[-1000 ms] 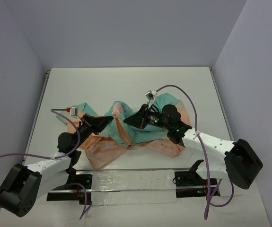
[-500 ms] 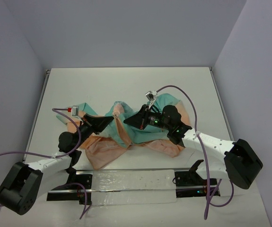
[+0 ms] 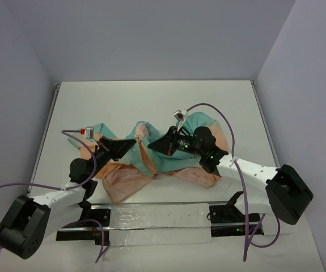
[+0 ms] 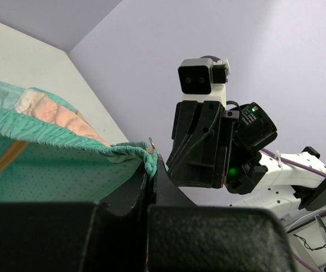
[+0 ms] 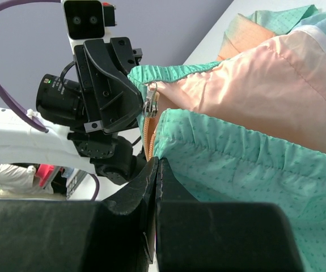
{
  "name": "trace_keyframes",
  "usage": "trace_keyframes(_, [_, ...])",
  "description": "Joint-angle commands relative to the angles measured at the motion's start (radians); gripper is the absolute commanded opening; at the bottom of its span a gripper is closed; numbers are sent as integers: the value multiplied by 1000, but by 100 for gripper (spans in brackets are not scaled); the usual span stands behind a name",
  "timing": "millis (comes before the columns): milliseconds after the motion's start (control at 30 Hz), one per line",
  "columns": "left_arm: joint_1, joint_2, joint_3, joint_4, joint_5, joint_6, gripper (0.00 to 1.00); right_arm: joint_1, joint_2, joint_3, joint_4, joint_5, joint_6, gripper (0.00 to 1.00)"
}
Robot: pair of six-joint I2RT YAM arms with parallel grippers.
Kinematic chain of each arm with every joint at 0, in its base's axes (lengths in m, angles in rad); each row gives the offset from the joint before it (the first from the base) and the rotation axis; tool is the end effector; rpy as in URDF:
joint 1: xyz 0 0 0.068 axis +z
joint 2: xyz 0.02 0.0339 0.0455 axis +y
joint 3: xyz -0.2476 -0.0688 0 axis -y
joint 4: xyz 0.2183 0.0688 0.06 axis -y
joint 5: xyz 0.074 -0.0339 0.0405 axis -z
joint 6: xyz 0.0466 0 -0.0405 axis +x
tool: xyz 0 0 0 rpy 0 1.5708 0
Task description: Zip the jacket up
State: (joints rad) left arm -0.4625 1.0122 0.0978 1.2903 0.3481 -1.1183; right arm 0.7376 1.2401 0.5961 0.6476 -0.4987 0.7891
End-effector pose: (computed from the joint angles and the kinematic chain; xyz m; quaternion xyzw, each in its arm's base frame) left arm 0.1532 -0.0941 0.2304 -0.0429 0.5706 -0.6472 0.5037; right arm 0.1812 0.1948 0.2650 -0.1571 0.6883 0.6004 0.3756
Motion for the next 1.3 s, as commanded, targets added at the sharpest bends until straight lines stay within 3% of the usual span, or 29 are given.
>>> trace_keyframes(0, [-3, 6, 42, 342, 17, -3, 0, 11, 12, 13, 70, -11, 2, 0])
trace_keyframes(1267, [-3, -31, 43, 290, 14, 21, 0, 11, -10, 23, 113, -19, 18, 0])
